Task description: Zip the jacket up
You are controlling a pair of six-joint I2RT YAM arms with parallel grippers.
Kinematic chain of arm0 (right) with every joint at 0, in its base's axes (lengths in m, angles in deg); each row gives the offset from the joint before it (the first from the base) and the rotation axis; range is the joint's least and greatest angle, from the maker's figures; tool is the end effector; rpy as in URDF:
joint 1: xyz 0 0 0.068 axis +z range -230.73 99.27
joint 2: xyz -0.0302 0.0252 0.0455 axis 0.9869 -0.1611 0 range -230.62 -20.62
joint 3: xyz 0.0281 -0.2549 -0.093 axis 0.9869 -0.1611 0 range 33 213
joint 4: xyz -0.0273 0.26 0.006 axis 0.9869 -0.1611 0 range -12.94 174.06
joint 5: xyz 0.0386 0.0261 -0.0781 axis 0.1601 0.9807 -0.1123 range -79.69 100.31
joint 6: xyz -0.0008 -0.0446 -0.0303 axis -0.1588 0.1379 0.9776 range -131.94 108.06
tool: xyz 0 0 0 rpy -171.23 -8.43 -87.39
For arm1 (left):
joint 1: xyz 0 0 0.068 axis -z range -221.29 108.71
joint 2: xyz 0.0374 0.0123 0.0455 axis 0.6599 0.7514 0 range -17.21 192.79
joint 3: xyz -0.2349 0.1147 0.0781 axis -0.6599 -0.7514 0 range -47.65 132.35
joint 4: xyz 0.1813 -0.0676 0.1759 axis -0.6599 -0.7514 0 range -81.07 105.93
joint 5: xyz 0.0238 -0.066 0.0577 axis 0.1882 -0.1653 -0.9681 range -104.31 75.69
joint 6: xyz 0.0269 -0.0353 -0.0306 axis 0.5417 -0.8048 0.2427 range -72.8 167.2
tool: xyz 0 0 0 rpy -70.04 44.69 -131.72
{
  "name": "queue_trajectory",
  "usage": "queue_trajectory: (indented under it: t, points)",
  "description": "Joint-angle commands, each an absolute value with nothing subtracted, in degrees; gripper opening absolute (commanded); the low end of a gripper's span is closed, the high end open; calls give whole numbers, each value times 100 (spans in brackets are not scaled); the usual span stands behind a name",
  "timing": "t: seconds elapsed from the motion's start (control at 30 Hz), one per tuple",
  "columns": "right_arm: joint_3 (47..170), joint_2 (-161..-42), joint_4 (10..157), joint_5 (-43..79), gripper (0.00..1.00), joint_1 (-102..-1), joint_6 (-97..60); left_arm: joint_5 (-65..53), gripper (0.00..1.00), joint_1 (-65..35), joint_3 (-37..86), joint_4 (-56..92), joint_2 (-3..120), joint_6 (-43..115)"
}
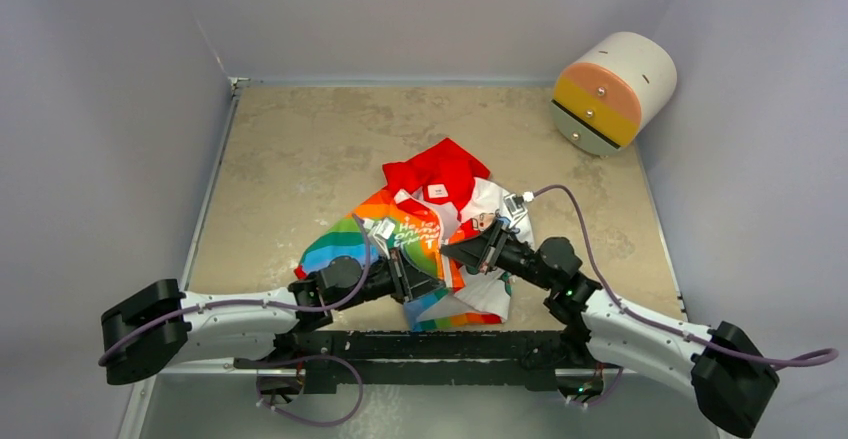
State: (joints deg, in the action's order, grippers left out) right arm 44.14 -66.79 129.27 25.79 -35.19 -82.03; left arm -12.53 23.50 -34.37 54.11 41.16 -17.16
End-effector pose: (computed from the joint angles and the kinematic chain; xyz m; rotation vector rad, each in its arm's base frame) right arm 0.1185 0.1343 0.2315 0.0895 1.6810 1.8011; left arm 0.0867 -0.1865 0.1939 0.0353 2.0124 -1.6238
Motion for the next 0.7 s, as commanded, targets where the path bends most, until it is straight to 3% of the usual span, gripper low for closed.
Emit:
queue_trajectory:
  t: [0.0, 0.67]
  points:
    - [4921, -6790, 13427, 2025, 0, -3520, -8250, -930, 0, 2563, -3596, 5260, 4122, -1683]
    - [6802, -9014, 13675, 2085, 0, -4209, -6881, -1225, 0, 2981, -3910, 5139, 3975, -1977]
